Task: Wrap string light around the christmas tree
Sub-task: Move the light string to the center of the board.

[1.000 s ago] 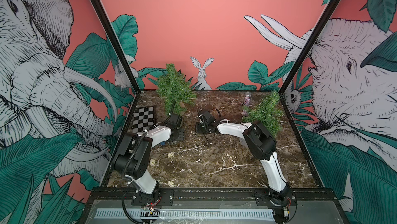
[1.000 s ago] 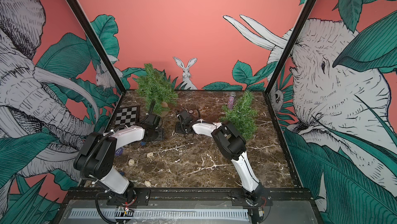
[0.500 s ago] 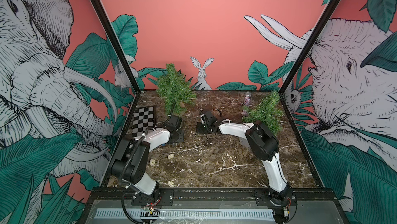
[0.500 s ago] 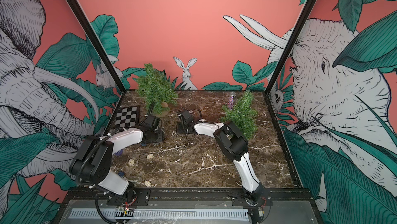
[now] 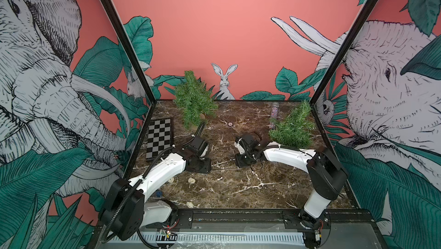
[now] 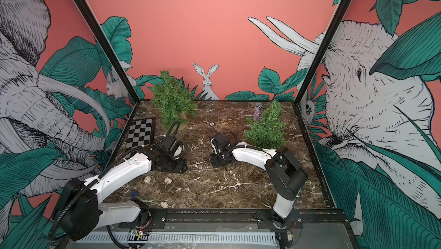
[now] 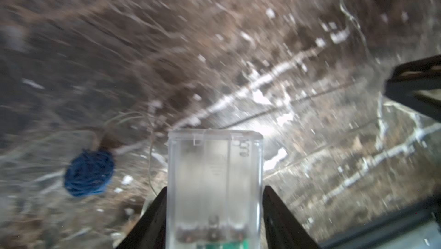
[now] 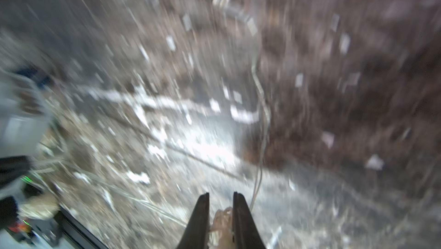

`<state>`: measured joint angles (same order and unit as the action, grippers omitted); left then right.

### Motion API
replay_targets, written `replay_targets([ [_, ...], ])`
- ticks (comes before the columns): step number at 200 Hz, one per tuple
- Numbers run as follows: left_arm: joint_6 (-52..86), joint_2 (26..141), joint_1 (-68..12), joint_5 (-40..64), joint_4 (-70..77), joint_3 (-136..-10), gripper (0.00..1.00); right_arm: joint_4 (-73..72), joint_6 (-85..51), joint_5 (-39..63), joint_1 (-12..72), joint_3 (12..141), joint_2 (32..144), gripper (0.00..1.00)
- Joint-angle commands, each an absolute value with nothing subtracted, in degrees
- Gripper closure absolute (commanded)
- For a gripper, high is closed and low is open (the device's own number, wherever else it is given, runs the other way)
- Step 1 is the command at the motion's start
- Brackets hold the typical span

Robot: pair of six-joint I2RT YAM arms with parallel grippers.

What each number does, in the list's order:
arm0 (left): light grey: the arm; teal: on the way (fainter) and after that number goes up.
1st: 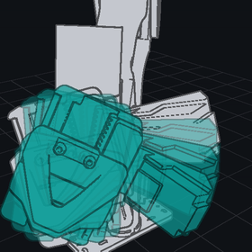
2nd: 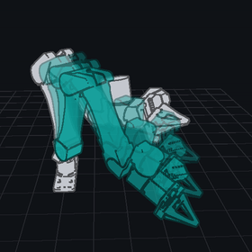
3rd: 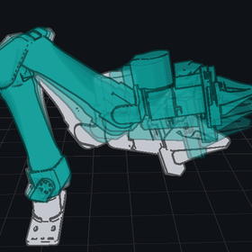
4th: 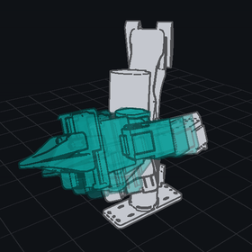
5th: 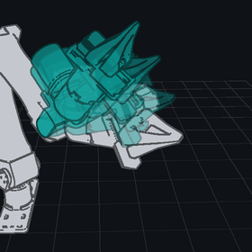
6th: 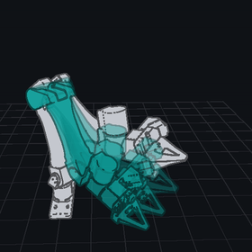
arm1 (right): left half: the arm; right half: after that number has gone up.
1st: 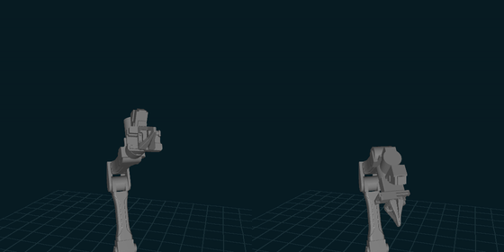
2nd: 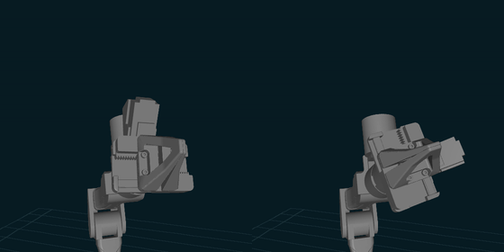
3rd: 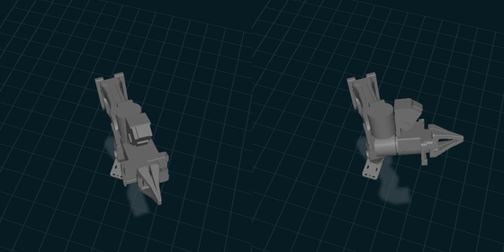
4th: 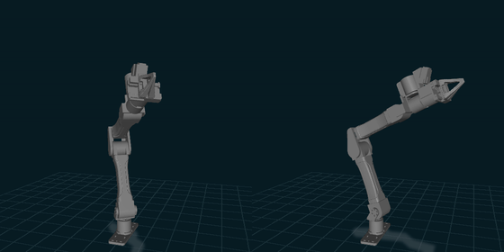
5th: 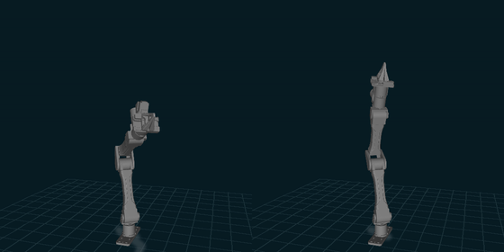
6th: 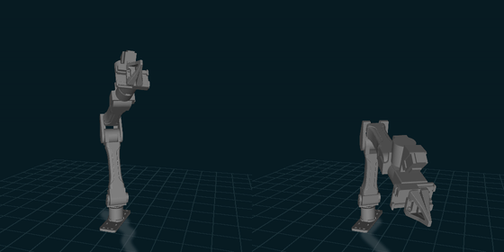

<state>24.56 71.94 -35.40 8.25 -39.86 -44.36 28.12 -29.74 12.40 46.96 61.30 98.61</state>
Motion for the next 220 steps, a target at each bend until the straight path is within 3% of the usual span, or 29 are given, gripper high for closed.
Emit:
replay_targets([
  [1, 26.1, 72.4, -38.6, 9.9, -46.9, -45.6, 0.67, 40.3, -25.1, 6.0, 48.1, 60.0, 96.3, 0.91],
  [45, 26.2, 77.7, -42.8, 11.9, -43.8, -46.1, 0.65, 41.3, -24.0, 2.9, 48.9, 63.4, 97.8, 0.83],
  [67, 25.8, 78.5, -42.8, 12.4, -42.6, -45.8, 0.63, 40.2, -24.6, 2.3, 49.8, 65.1, 97.6, 0.71],
  [100, 19.1, 76.8, -41.7, 10.3, -48.4, -50.5, 0.39, 40.1, -24.6, 1.7, 50.2, 68.4, 96.1, 0.54],
  [121, 17.6, 74.5, -34.9, 13.6, -48.9, -53.1, 0.33, 39.4, -24.5, 1.1, 50.3, 71.9, 97.4, 0.45],
  [141, 16.4, 73.5, -31.8, 14.4, -48.0, -54.8, 0.28, 38.1, -25.4, 1.7, 51.2, 77.7, 100.9, 0.43],
  [180, 14.0, 73.8, -29.3, 10.3, -49.9, -58.0, 0.28, 31.5, -28.6, 3.4, 52.4, 86.5, 108.3, 0.43],
  [220, 13.6, 69.9, -12.6, 6.9, -42.9, -61.5, 0.26, 28.3, -29.5, 2.2, 52.4, 92.7, 116.7, 0.43],
])
